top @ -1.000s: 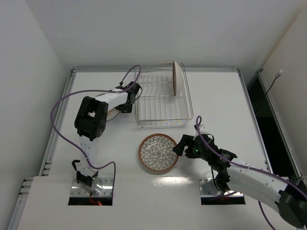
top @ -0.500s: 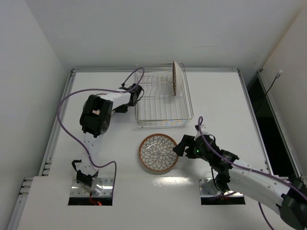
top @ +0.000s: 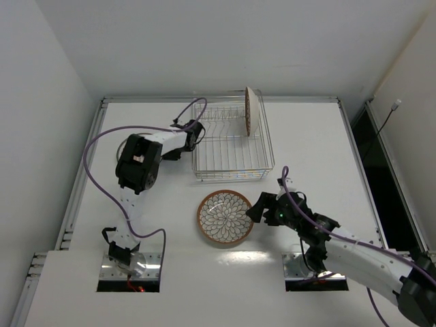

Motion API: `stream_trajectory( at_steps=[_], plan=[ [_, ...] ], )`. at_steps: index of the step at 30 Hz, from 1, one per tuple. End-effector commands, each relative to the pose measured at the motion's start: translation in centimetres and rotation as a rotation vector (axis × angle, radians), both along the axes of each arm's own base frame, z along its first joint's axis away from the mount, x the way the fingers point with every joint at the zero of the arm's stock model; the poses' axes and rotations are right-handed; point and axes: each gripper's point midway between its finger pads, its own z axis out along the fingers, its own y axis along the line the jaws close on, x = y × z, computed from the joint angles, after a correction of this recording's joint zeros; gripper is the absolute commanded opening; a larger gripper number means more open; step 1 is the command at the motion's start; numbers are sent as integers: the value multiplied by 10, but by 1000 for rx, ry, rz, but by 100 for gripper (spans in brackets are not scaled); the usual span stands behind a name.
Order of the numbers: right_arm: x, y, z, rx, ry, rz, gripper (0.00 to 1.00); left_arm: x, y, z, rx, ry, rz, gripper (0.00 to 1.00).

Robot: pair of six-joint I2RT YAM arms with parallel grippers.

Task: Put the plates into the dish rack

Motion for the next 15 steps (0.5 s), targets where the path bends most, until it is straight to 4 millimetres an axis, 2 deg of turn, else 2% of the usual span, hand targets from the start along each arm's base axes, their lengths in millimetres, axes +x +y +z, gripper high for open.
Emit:
stream_trajectory(
  at_steps=[1,2,4,5,6,8,11,12,15],
  plan=[
    [2,-1,1,0,-22,4,75,-8,5,-16,18,43,21,31],
    [2,-1,1,-1,-22,4,75,-7,6,-14,28,31,30,35],
    [2,0,3,6,-29,4,75,-7,6,-14,28,30,30,58],
    [2,0,3,6,-29,4,75,-7,6,-14,28,30,30,58],
    [2,0,3,6,-29,4,75,-8,7,-19,32,40,30,69],
    [2,0,3,6,-29,4,75,-5,2,-23,8,45,26,69],
    [2,0,3,6,-29,4,75,-7,1,-32,1,73,24,51],
    [2,0,3,6,-29,4,75,-8,-1,-33,-6,84,15,37],
    [2,0,3,6,-29,4,75,-8,-3,-35,-23,91,12,20]
  ],
)
